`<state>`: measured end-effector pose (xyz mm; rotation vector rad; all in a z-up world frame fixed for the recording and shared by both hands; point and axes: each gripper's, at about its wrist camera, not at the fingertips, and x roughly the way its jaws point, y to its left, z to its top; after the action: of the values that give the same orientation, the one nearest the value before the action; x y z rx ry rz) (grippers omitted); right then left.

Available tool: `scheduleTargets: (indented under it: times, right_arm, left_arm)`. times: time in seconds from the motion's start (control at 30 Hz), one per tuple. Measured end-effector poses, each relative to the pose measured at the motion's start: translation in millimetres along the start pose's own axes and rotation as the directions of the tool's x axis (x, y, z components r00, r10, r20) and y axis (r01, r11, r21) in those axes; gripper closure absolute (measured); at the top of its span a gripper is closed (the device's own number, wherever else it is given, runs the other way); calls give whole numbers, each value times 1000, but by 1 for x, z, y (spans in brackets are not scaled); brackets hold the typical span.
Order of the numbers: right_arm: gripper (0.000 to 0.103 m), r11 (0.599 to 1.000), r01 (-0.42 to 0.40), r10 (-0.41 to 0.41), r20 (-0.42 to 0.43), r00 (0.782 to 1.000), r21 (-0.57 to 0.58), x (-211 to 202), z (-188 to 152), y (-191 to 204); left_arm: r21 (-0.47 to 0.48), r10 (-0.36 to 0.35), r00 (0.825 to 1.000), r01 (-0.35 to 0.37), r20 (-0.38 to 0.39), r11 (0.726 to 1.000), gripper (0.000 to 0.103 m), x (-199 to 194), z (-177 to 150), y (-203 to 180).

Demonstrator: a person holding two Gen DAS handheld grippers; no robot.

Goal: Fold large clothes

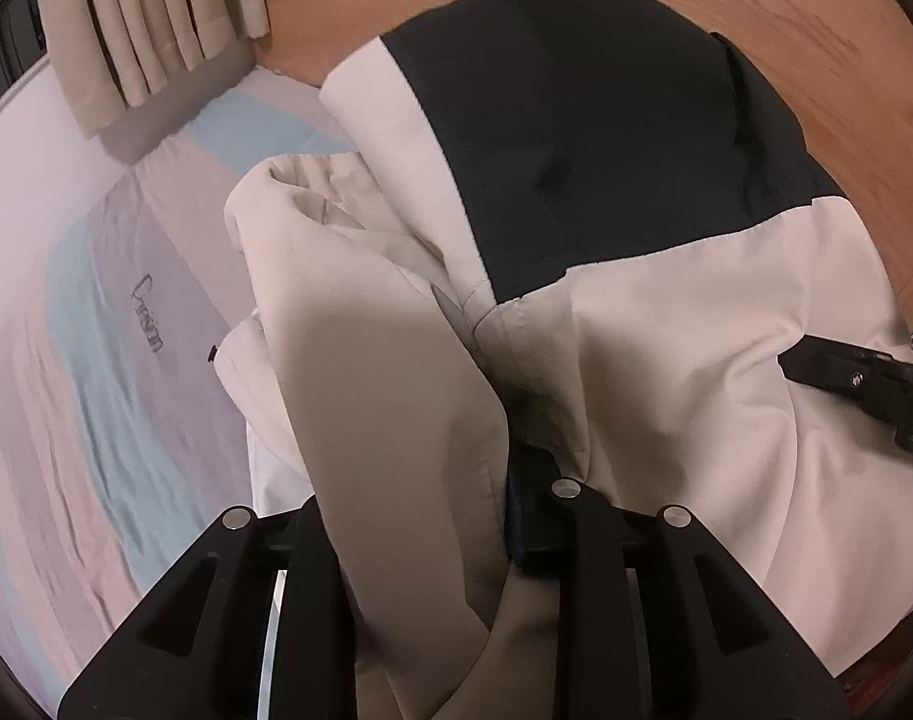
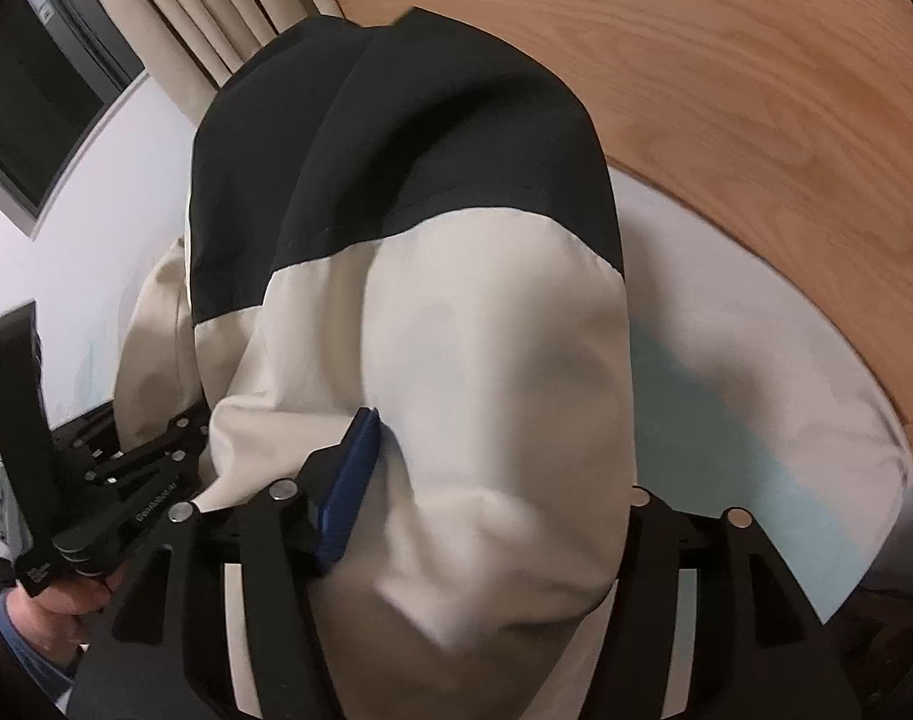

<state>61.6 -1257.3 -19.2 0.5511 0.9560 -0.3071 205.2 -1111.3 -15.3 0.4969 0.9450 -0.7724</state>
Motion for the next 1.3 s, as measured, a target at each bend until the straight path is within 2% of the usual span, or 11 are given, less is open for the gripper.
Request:
scheduleTargets:
  times: [0.1, 0.27, 0.33, 0.37, 0.6, 0.7, 0.8, 0.97, 1.07, 1.17, 1.3]
  right_arm:
    - [37, 996, 77, -75, 31, 997, -53, -9, -1, 13]
    - [21, 962, 232, -220, 96, 971, -141, -26, -7, 38]
    - [12, 949, 271, -254, 118, 960, -163, -32, -10, 44]
    - [10, 939, 296, -274, 137, 952, -175, -38, -12, 52]
    - [7, 909, 369, -327, 215, 920, -195, -54, -27, 89]
    - [7, 909, 395, -356, 245, 902, -135, -69, -42, 96]
    - [7, 907, 415, -379, 298, 876, -66, -95, -61, 102]
    - [7, 916, 400, -383, 364, 849, 30, -147, -135, 140]
    - [7, 898, 432, -425, 432, 795, 88, -182, -190, 179]
    - [7, 887, 443, -452, 438, 777, 128, -207, -241, 213]
    - [7, 863, 473, -500, 424, 755, 175, -227, -301, 251]
  left_arm:
    - [-7, 14, 1000, -14, 7, 1000, 65, -20, -6, -18]
    - [-52, 30, 999, -29, 27, 998, 38, -42, -4, -6]
    - [-79, 59, 997, -54, 59, 995, 6, -53, -8, 3]
    - [-98, 89, 993, -81, 83, 992, 6, -60, -12, 8]
    - [-120, 101, 988, -87, 115, 989, 6, -87, -42, 26]
    - [-114, 88, 988, -74, 128, 991, 6, -101, -58, 32]
    - [-97, 48, 982, -31, 184, 995, 6, -133, -79, 36]
    - [-33, -10, 960, 20, 279, 999, 6, -191, -130, 42]
    - [27, -53, 954, 47, 294, 999, 6, -226, -174, 46]
    - [63, -74, 948, 57, 311, 996, 6, -261, -218, 52]
    - [98, -100, 953, 74, 287, 992, 6, -303, -278, 60]
